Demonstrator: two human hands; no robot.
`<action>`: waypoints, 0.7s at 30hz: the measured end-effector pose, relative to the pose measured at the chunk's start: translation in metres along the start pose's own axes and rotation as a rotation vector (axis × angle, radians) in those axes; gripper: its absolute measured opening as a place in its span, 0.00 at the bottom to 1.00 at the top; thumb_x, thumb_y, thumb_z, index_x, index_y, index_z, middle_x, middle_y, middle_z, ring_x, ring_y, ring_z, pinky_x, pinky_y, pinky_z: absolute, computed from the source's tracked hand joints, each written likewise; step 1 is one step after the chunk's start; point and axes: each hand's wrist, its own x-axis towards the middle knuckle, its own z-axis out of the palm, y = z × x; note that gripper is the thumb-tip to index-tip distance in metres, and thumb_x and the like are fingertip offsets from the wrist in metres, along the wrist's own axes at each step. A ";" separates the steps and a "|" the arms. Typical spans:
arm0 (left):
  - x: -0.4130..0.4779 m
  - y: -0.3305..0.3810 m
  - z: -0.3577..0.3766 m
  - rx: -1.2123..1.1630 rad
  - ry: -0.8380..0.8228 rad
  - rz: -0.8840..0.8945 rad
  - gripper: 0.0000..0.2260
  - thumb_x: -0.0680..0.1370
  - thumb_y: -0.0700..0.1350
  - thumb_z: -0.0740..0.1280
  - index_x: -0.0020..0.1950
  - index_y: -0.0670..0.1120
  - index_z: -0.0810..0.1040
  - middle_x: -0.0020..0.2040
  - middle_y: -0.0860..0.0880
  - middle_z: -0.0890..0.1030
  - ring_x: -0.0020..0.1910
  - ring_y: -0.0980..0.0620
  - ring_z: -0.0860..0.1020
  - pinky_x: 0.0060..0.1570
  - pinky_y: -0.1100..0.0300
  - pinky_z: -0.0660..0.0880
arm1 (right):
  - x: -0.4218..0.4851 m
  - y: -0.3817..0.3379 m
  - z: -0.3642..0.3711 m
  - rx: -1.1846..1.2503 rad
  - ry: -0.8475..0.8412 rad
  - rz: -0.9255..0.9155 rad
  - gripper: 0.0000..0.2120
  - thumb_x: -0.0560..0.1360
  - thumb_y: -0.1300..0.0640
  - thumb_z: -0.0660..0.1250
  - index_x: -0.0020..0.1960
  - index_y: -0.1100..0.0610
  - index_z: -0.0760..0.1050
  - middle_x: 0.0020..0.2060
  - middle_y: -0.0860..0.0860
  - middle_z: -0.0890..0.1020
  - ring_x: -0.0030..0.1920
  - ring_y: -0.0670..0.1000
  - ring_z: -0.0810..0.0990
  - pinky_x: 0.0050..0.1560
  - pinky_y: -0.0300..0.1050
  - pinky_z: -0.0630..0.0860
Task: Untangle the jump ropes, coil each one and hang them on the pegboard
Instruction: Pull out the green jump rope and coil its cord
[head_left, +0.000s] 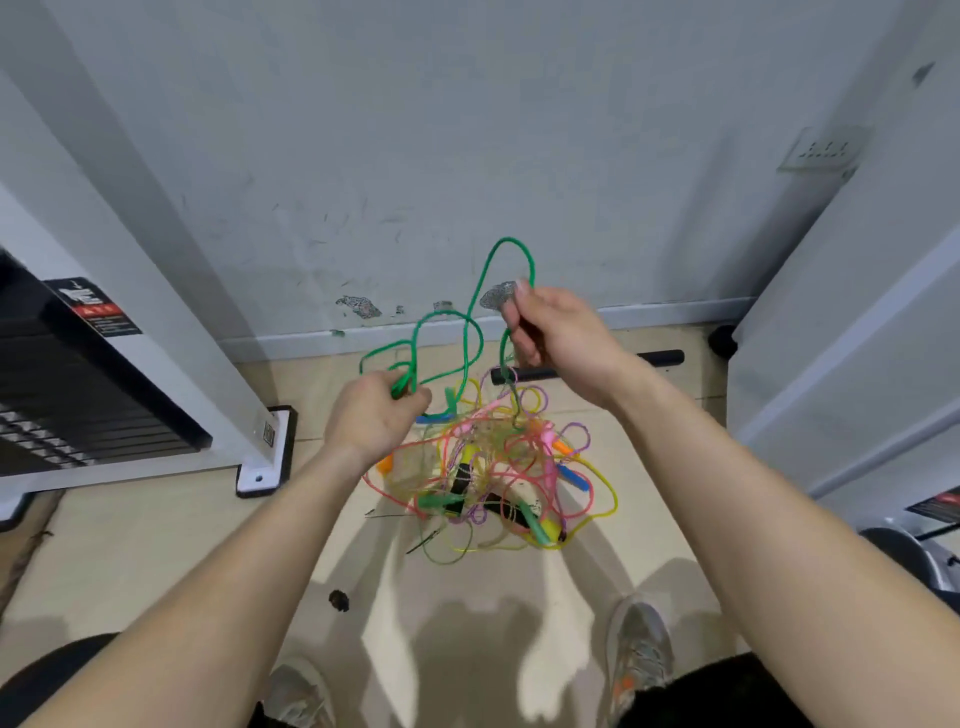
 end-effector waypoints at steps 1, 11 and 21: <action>-0.006 0.006 0.004 -0.095 -0.055 0.046 0.06 0.77 0.47 0.70 0.41 0.49 0.82 0.33 0.50 0.80 0.37 0.50 0.79 0.37 0.59 0.71 | -0.001 -0.013 0.006 0.053 -0.009 -0.005 0.19 0.86 0.51 0.52 0.39 0.56 0.69 0.22 0.48 0.68 0.24 0.46 0.64 0.29 0.39 0.65; -0.045 0.048 0.022 -0.539 -0.269 0.214 0.06 0.81 0.38 0.65 0.50 0.47 0.80 0.27 0.60 0.73 0.24 0.63 0.66 0.28 0.64 0.63 | -0.009 -0.084 0.049 0.548 -0.127 0.025 0.19 0.85 0.45 0.53 0.38 0.52 0.66 0.25 0.48 0.62 0.23 0.47 0.59 0.29 0.40 0.71; -0.043 0.031 0.008 -0.879 -0.810 -0.077 0.10 0.74 0.43 0.63 0.32 0.47 0.73 0.33 0.47 0.60 0.27 0.55 0.60 0.26 0.64 0.59 | -0.001 -0.066 -0.001 0.610 0.287 0.084 0.19 0.85 0.44 0.53 0.41 0.53 0.70 0.25 0.47 0.65 0.24 0.47 0.61 0.35 0.42 0.79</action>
